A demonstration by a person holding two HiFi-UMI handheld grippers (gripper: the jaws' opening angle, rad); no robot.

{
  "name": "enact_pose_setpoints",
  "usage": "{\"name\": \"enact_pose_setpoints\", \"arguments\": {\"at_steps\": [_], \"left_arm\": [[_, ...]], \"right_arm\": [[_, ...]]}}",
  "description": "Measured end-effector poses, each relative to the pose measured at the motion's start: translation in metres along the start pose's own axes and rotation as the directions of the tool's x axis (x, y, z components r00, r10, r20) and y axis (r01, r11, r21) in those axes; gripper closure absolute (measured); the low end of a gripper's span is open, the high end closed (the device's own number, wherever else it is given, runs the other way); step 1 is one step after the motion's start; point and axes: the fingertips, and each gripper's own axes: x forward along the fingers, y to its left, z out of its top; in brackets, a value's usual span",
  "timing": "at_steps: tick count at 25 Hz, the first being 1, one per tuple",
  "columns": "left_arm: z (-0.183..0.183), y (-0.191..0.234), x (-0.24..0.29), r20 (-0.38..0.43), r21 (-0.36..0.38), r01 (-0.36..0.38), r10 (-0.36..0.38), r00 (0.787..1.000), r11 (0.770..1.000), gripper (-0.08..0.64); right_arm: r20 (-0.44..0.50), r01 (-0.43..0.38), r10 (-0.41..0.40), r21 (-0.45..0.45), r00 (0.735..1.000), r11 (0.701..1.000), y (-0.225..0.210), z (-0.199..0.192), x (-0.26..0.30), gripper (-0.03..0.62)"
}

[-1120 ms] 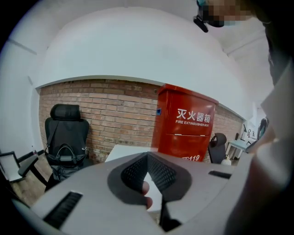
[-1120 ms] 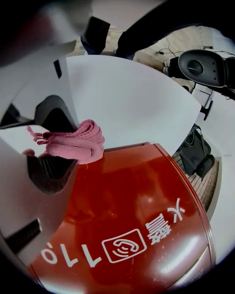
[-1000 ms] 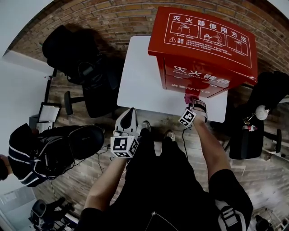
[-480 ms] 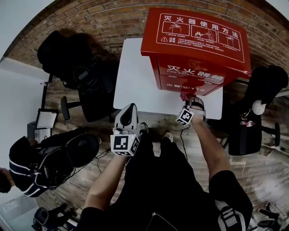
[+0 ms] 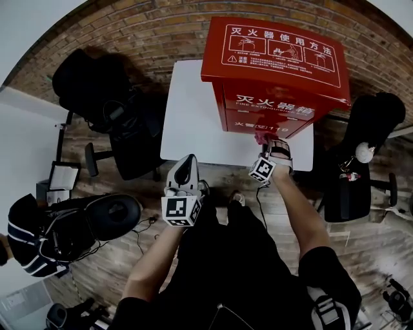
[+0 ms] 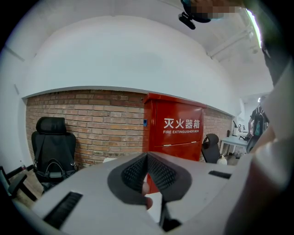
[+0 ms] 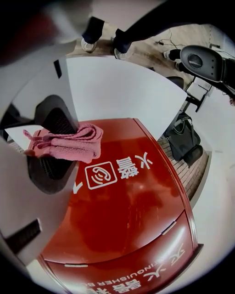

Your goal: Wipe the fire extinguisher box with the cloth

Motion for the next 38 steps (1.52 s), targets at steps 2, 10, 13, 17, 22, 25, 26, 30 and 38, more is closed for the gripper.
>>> {"name": "enact_pose_setpoints", "arguments": {"at_steps": [2,10,13,17,22,25,26,30,38], "left_arm": [[-0.001,0.0,-0.002,-0.004,0.001,-0.001,0.001,1.0,1.0,0.541],[-0.003,-0.004,-0.009,-0.02,0.002,0.002,-0.002,1.0,1.0,0.541],[-0.003,-0.003,-0.01,-0.026,0.013,-0.005,0.005,1.0,1.0,0.541],[-0.004,-0.004,-0.012,-0.036,0.013,-0.01,0.01,0.999,1.0,0.541],[-0.003,-0.008,-0.011,-0.035,0.01,0.009,-0.009,0.999,1.0,0.541],[-0.005,-0.01,-0.012,-0.044,0.008,0.011,-0.011,0.999,1.0,0.541],[-0.006,-0.01,-0.012,-0.047,0.007,0.011,-0.011,0.999,1.0,0.541],[-0.007,-0.01,-0.009,-0.051,0.003,0.015,-0.015,0.999,1.0,0.541],[-0.003,-0.013,-0.006,-0.04,0.001,0.02,-0.02,0.999,1.0,0.541]], "right_arm": [[0.0,0.012,-0.012,0.003,1.0,1.0,-0.009,0.002,-0.005,0.477],[0.016,0.067,-0.067,0.012,0.998,0.998,-0.047,0.015,-0.033,0.476],[0.02,0.097,-0.098,0.011,0.995,0.995,-0.061,0.019,-0.043,0.474],[0.024,0.117,-0.117,0.014,0.993,0.993,-0.073,0.022,-0.053,0.474],[0.023,0.137,-0.137,0.015,0.99,0.99,-0.085,0.024,-0.061,0.472],[0.028,0.151,-0.152,0.018,0.988,0.988,-0.093,0.026,-0.068,0.472],[0.03,0.158,-0.158,0.018,0.987,0.987,-0.096,0.026,-0.07,0.472],[0.036,0.17,-0.171,0.027,0.985,0.985,-0.105,0.027,-0.075,0.472],[0.052,0.212,-0.213,0.025,0.976,0.977,-0.132,0.032,-0.093,0.471]]}}
